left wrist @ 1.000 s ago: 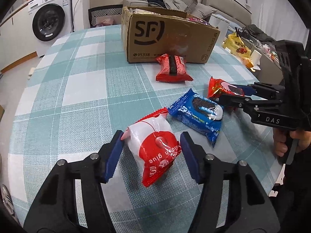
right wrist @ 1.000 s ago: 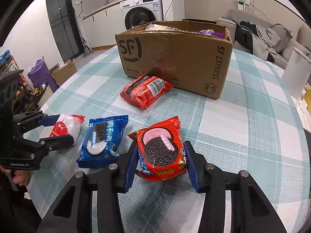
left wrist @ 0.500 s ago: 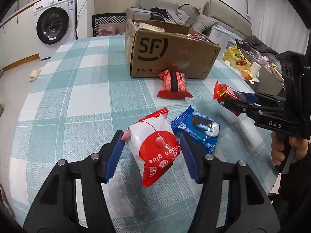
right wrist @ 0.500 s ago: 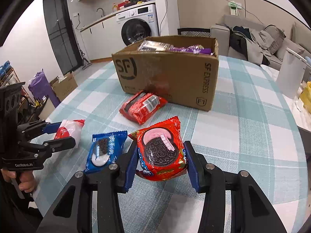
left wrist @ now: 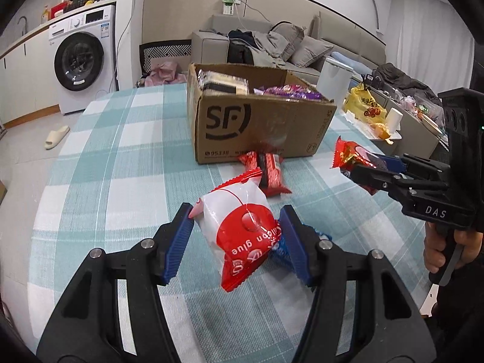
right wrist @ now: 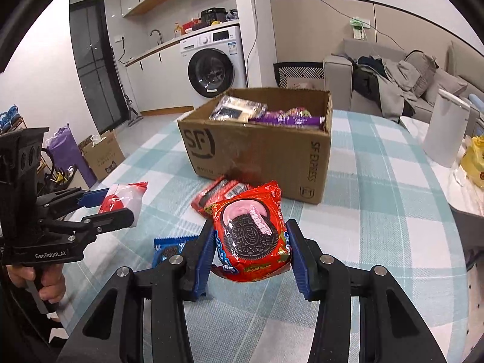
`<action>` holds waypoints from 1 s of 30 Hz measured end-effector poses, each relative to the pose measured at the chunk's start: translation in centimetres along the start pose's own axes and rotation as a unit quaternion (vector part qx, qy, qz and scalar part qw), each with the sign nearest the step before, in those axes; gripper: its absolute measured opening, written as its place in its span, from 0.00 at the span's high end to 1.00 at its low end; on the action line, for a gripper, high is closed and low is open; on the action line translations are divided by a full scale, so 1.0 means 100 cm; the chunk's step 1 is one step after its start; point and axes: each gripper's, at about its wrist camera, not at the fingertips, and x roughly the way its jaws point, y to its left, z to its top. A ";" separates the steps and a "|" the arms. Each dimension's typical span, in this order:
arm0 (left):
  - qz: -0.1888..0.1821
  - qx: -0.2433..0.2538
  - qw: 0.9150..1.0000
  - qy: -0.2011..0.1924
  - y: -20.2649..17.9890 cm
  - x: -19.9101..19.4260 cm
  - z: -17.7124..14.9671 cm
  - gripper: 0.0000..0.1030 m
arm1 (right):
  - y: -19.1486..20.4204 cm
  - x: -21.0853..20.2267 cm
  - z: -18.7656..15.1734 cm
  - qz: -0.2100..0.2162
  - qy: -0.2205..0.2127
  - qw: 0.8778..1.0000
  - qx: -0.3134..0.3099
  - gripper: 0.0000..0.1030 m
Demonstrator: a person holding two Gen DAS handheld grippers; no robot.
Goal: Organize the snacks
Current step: 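Lift both held bags and carry them toward the SF box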
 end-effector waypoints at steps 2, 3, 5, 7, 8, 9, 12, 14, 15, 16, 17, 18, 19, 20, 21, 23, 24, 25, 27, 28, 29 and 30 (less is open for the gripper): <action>0.001 0.003 1.000 -0.005 -0.002 -0.001 0.005 0.45 | 0.001 -0.001 0.003 -0.001 -0.003 1.000 -0.002 0.55; 0.001 0.005 1.000 -0.007 -0.003 0.000 0.008 0.45 | 0.001 -0.002 0.005 -0.001 -0.005 1.000 -0.002 0.55; 0.001 0.008 1.000 -0.011 -0.005 -0.001 0.014 0.45 | 0.001 -0.004 0.008 0.000 -0.008 1.000 -0.001 0.55; 0.000 0.014 1.000 -0.016 -0.009 -0.001 0.020 0.45 | 0.002 -0.005 0.011 -0.001 -0.012 1.000 -0.004 0.55; -0.001 0.016 1.000 -0.016 -0.010 -0.001 0.023 0.45 | 0.002 -0.006 0.013 -0.001 -0.014 1.000 -0.004 0.55; -0.002 0.017 1.000 -0.018 -0.011 0.000 0.026 0.45 | 0.002 -0.006 0.016 -0.001 -0.017 1.000 -0.004 0.55; -0.005 0.016 1.000 -0.026 -0.015 -0.001 0.035 0.45 | 0.002 -0.010 0.024 -0.001 -0.026 1.000 -0.003 0.55; -0.006 0.018 0.999 -0.033 -0.017 -0.001 0.042 0.45 | 0.003 -0.013 0.030 -0.002 -0.033 0.999 -0.005 0.55; -0.005 0.018 0.999 -0.037 -0.017 -0.001 0.046 0.45 | 0.004 -0.014 0.032 -0.002 -0.035 0.999 -0.007 0.55; -0.005 0.018 0.999 -0.039 -0.018 -0.001 0.049 0.45 | 0.005 -0.015 0.036 -0.003 -0.038 0.999 -0.008 0.55; -0.006 0.017 0.999 -0.042 -0.018 -0.002 0.053 0.45 | 0.006 -0.016 0.039 -0.003 -0.040 0.999 -0.009 0.55; -0.006 0.017 0.999 -0.044 -0.018 -0.002 0.057 0.45 | 0.007 -0.017 0.041 -0.003 -0.041 0.999 -0.011 0.55; -0.006 0.018 0.999 -0.046 -0.018 -0.002 0.060 0.45 | 0.008 -0.018 0.044 -0.003 -0.043 0.999 -0.012 0.55; -0.004 0.019 0.999 -0.050 -0.019 -0.002 0.064 0.45 | 0.009 -0.019 0.047 -0.003 -0.045 0.999 -0.014 0.55; -0.003 0.020 0.998 -0.052 -0.018 -0.002 0.067 0.45 | 0.009 -0.018 0.050 -0.004 -0.046 0.999 -0.015 0.55; -0.002 0.020 0.998 -0.056 -0.018 -0.002 0.073 0.45 | 0.010 -0.018 0.054 -0.004 -0.048 0.999 -0.015 0.55; -0.002 0.020 0.998 -0.057 -0.018 -0.001 0.076 0.45 | 0.010 -0.017 0.057 -0.004 -0.049 0.999 -0.015 0.55; -0.001 0.020 0.998 -0.058 -0.018 -0.001 0.078 0.45 | 0.010 -0.017 0.060 -0.004 -0.050 0.999 -0.016 0.55; 0.001 0.024 0.998 -0.061 -0.020 -0.001 0.083 0.45 | 0.011 -0.017 0.065 -0.005 -0.053 0.998 -0.017 0.55; 0.003 0.026 0.998 -0.064 -0.020 -0.001 0.086 0.45 | 0.011 -0.017 0.066 -0.005 -0.054 0.998 -0.018 0.55; 0.003 0.026 0.998 -0.065 -0.020 -0.001 0.087 0.45 | 0.011 -0.018 0.069 -0.005 -0.056 0.998 -0.018 0.55; 0.003 0.026 0.998 -0.065 -0.020 0.000 0.090 0.45 | 0.011 -0.017 0.071 -0.005 -0.057 0.998 -0.017 0.55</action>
